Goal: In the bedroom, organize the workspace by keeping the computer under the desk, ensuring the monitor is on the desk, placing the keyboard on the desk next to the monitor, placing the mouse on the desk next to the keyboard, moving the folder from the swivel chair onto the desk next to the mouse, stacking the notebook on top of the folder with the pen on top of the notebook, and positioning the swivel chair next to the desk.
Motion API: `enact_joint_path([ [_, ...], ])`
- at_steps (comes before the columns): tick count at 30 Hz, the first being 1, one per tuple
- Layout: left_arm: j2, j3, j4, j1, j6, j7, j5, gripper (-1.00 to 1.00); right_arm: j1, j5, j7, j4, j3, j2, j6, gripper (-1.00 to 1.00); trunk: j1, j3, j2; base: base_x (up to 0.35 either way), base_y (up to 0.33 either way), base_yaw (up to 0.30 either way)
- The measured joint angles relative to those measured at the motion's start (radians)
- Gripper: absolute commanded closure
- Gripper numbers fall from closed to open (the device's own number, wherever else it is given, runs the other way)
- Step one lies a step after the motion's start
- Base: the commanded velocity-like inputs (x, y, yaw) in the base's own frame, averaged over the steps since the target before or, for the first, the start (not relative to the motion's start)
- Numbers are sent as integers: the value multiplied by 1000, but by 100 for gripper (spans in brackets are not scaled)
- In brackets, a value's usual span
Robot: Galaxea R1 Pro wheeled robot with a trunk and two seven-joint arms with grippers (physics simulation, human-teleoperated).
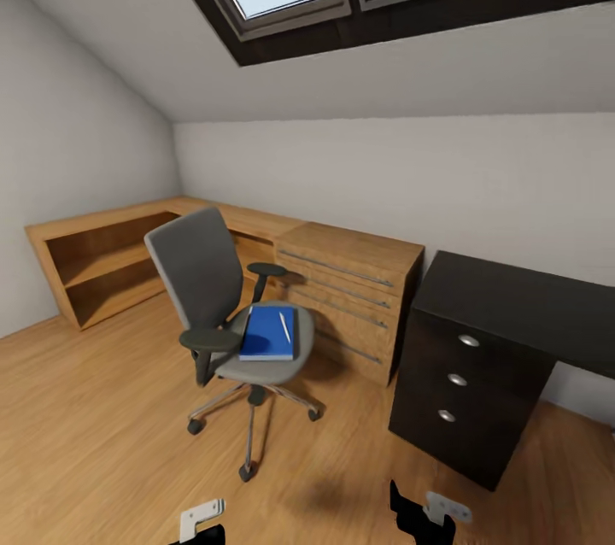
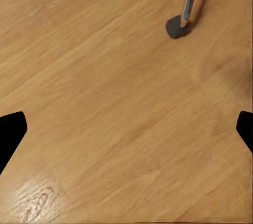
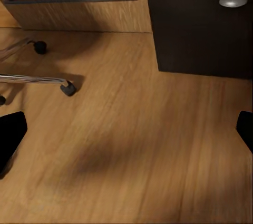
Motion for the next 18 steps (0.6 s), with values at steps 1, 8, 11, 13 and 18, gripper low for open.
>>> enact_joint_path([
  [1,-1,0,2,0,0,-2,0,-100,0,0,0,0,0,0,0,-100,-4,3,7,0,0,-289],
  [8,-1,0,5,0,6,-23,0,-100,0,1,-1,1,0,0,0,-100,-31,25,56,0,0,-286],
  [11,-1,0,6,0,19,-27,0,-100,0,1,-1,1,0,0,1,-100,-42,34,77,0,0,-277],
  [13,-1,0,6,0,37,-28,-1,-100,0,1,-1,1,0,1,1,-100,-50,41,91,0,0,-273],
  [18,-2,0,6,0,58,-29,-2,-100,0,3,-1,1,0,1,3,-100,-69,56,126,0,0,-271],
])
